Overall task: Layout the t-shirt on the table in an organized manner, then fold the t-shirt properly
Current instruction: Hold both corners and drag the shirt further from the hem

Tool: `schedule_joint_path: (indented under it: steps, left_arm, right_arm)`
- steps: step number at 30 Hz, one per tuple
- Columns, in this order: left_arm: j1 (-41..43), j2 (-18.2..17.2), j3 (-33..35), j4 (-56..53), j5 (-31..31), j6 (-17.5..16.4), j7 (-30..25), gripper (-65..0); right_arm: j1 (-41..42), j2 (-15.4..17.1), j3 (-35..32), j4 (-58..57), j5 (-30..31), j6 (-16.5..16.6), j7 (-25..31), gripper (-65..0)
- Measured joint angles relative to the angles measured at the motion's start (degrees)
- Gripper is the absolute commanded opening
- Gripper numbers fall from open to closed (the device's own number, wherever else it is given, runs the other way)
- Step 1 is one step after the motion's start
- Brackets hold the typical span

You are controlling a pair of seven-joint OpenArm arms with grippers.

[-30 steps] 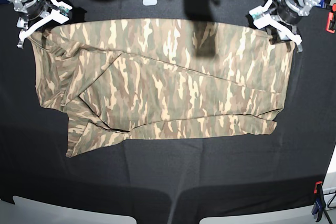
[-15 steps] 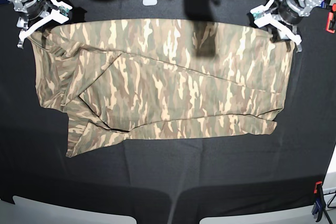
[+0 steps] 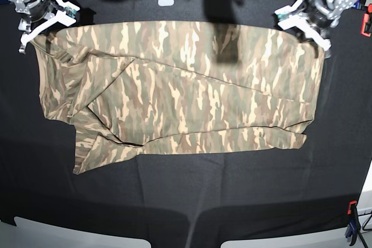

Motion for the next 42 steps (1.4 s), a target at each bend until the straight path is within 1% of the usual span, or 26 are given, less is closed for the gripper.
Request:
schedule_joint_path:
  steps: [2,3,5,6,8,9,11,14,16,19,23,25,27,29,32,38,42]
  left_arm:
    - [0.0,0.0,0.0,0.0,-0.1,0.5,0.7,-65.0]
    - [0.0,0.1,0.0,0.0,-0.3,2.1,1.9,-65.0]
    - [0.3,0.3,0.1,0.0,-0.1,6.2,5.8,-65.0]
    - [0.5,0.2,0.1,0.0,0.8,7.5,7.1,-65.0]
    - [1.6,0.2,0.1,0.0,4.7,10.3,8.5,-65.0]
    - [2.4,0.2,0.0,0.1,6.2,11.0,8.4,-65.0]
    - [4.7,0.2,0.1,0.1,7.4,11.0,8.5,-65.0]
    - [8.6,0.2,0.1,0.3,9.6,11.3,8.7,-65.0]
    - [10.5,0.2,0.1,0.8,10.7,14.6,9.3,-65.0]
    - [12.0,0.2,0.1,2.2,13.6,16.8,11.9,-65.0]
    - [14.3,0.1,0.0,4.0,13.8,17.0,13.4,-65.0]
    - [15.3,0.1,0.0,4.9,13.8,17.0,13.4,-65.0]
    - [16.3,0.1,0.0,5.8,13.9,17.0,13.6,-65.0]
    - [17.0,0.1,0.0,6.5,13.8,17.0,15.0,-65.0]
    - [17.5,0.1,0.0,6.7,13.8,17.0,16.6,-65.0]
    - [20.4,0.1,0.0,6.7,13.8,17.0,16.8,-65.0]
    - [22.6,-0.1,0.0,6.7,17.1,17.0,17.9,-65.0]
  right_arm:
    - [0.0,0.0,0.0,0.0,0.0,0.0,0.0,-65.0]
    - [0.0,0.0,0.0,0.0,0.0,-0.2,0.0,-65.0]
    - [0.0,-0.1,0.0,0.0,0.0,-1.9,0.0,-65.0]
    - [0.0,-0.2,0.0,0.0,0.0,-2.2,0.1,-65.0]
    - [0.0,-0.2,0.0,0.5,0.0,-2.2,0.0,-65.0]
    - [0.0,-0.2,0.0,0.9,0.0,-2.2,-0.2,-65.0]
    - [0.0,-0.2,0.0,2.1,0.5,-2.1,-0.7,-65.0]
    - [0.0,-0.2,0.0,4.1,3.1,-2.1,-1.7,-65.0]
    - [-0.8,-0.1,0.0,4.7,2.8,-2.1,-1.8,-65.0]
    - [-3.8,0.1,0.2,4.9,2.6,-1.0,-1.9,-65.0]
    - [-8.6,0.0,0.2,4.9,2.6,-1.0,-2.5,-65.0]
    - [-10.0,0.0,0.2,4.9,-0.3,-1.1,-2.8,-65.0]
    - [-11.2,0.2,0.2,4.9,-2.8,-2.1,-3.9,-65.0]
    - [-11.9,0.2,0.2,4.9,-3.1,-2.6,-5.4,-65.0]
    - [-12.0,0.2,0.2,4.9,-3.1,-2.8,-6.1,-65.0]
    - [-12.0,0.2,0.2,4.9,-3.4,-2.8,-7.5,-65.0]
    - [-12.0,0.2,0.2,4.9,-3.4,-2.8,-7.8,-65.0]
